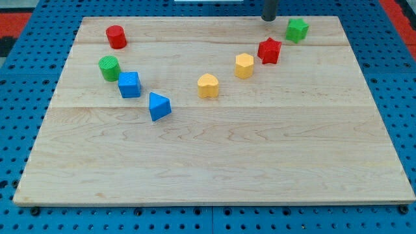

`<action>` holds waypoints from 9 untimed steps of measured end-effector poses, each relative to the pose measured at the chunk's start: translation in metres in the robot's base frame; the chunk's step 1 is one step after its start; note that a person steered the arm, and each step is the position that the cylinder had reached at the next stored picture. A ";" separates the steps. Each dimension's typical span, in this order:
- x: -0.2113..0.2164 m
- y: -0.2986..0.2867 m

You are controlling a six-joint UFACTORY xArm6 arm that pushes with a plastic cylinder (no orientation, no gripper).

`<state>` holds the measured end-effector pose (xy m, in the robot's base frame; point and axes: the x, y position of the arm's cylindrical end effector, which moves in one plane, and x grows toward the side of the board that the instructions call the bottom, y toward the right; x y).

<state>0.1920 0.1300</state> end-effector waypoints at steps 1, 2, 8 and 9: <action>0.001 -0.026; 0.005 -0.153; 0.062 -0.336; 0.101 -0.326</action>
